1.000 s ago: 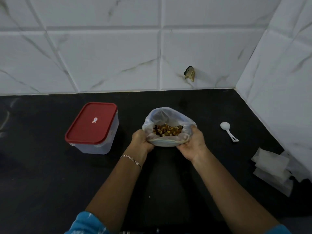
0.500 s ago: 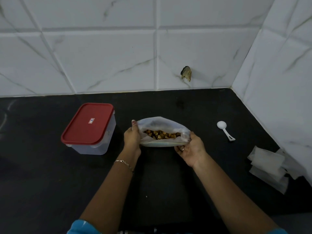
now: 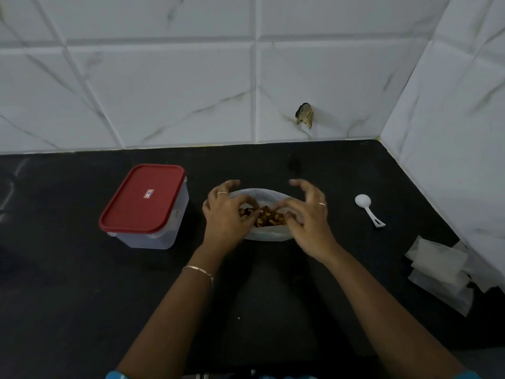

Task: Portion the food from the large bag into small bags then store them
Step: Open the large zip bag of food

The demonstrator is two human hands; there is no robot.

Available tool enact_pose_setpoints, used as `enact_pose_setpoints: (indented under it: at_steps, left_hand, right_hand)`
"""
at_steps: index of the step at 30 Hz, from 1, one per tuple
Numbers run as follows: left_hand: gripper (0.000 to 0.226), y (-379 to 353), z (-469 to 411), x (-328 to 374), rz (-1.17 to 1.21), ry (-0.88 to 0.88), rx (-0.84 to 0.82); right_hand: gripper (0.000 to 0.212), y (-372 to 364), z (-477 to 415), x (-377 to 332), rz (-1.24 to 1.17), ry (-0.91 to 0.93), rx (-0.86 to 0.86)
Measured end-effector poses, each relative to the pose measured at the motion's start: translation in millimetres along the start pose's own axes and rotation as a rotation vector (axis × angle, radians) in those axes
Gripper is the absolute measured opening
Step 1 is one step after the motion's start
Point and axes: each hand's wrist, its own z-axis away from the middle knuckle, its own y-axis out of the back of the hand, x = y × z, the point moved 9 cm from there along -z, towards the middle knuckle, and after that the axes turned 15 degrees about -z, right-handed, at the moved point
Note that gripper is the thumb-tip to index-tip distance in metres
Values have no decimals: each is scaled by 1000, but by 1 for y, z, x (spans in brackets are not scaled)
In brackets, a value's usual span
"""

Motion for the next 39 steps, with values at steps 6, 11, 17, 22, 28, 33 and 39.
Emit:
enact_pose_setpoints:
  at_steps: [6,11,17,22,28,33,39]
  left_hand:
    - [55,-17,-16,-6,-366,-6,-233]
    - [99,-37,-16,-22,-459,-36,-462]
    - [73,-44,-14,-25,-225,-142,-480]
    - [40,-29,-19,-36,-97,-65,-284]
    - [48,-34,-16,-56,-220,20,-365]
    - [52,-33,-16,-48,-188,-4,-393]
    - [52,-9,-13,-4,-140,-103,-278]
  right_hand:
    - [58,-21,-20,14,489,-100,-257]
    - [107,-20,-18,44,653,-306,-412]
    - [79,-18,-16,40,451,-277,-418]
    - [34,-13,-19,31,381,-189,-278]
    - [40,3,-18,52,516,-317,-198]
    - [40,-1,-15,53,486,-307,-199]
    - [30,18,-2,43,152,-287,-90]
